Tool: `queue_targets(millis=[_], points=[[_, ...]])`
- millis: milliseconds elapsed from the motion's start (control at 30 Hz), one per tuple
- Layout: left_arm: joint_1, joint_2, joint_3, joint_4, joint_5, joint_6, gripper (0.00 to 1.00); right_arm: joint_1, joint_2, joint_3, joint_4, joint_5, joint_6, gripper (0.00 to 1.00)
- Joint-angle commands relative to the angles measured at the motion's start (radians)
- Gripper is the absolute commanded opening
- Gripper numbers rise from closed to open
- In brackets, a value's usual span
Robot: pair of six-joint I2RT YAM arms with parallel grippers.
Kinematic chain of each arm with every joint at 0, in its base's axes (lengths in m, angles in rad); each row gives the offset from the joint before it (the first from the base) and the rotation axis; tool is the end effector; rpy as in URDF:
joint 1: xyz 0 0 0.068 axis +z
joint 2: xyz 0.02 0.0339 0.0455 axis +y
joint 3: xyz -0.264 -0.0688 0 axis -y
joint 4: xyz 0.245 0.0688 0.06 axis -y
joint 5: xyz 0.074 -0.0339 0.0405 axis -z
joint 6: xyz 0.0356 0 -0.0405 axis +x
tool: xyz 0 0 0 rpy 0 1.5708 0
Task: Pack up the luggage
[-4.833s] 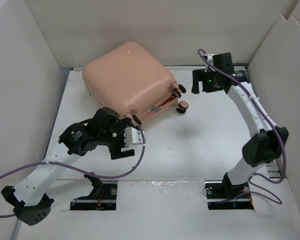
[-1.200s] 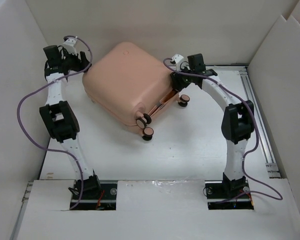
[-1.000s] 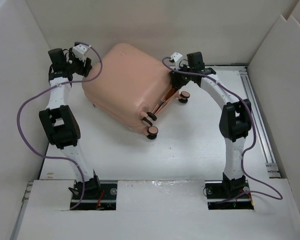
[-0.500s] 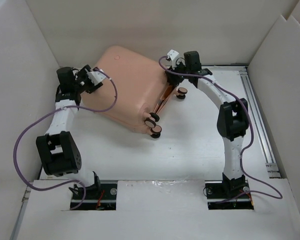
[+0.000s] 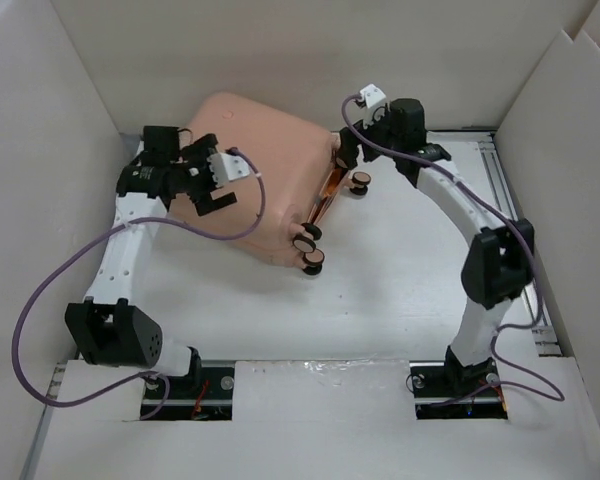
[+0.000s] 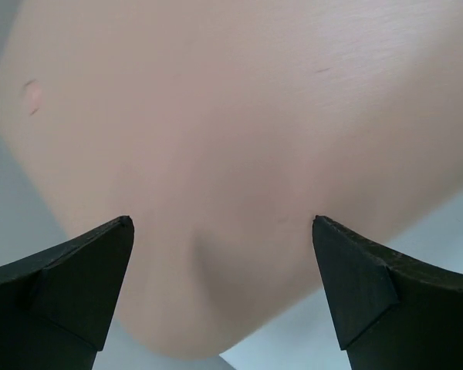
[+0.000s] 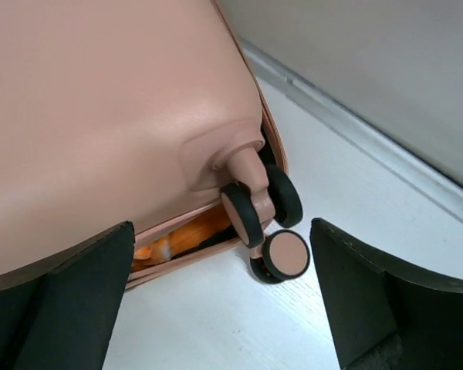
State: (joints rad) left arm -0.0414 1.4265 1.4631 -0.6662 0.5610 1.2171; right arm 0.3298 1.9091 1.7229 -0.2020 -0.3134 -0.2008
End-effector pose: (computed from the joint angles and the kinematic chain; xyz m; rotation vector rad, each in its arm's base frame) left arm 0.3078 -0.0317 0.3824 1.4648 1.4963 0.0878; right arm 0.4310 0.1591 0.3353 -0.7103 1.8260 0.3915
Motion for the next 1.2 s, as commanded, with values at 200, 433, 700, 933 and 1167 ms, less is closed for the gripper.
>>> queue_targets(millis=[200, 433, 700, 933, 1167], points=[[-0.601, -0.069, -0.046, -0.202, -0.355, 0.165, 1.0, 0.002, -0.502, -0.369, 0.084, -0.018, 0.023, 0.99], [-0.885, 0.03, -0.058, -0.179, -0.457, 0.116, 1.0, 0.041, -0.757, -0.615, -0.01, 0.05, 0.014, 0.99], [-0.824, 0.189, 0.0, -0.095, -0.57, 0.09, 1.0, 0.084, -0.944, -0.756, -0.042, 0.069, 0.055, 0.99], [-0.813, 0.27, 0.006, -0.071, -0.618, 0.022, 0.87, 0.118, -1.038, -0.879, -0.02, 0.097, 0.146, 0.99], [-0.781, 0.302, 0.097, -0.164, -0.609, -0.005, 0.0, 0.173, -1.038, -0.944, 0.027, 0.129, 0.178, 0.99]])
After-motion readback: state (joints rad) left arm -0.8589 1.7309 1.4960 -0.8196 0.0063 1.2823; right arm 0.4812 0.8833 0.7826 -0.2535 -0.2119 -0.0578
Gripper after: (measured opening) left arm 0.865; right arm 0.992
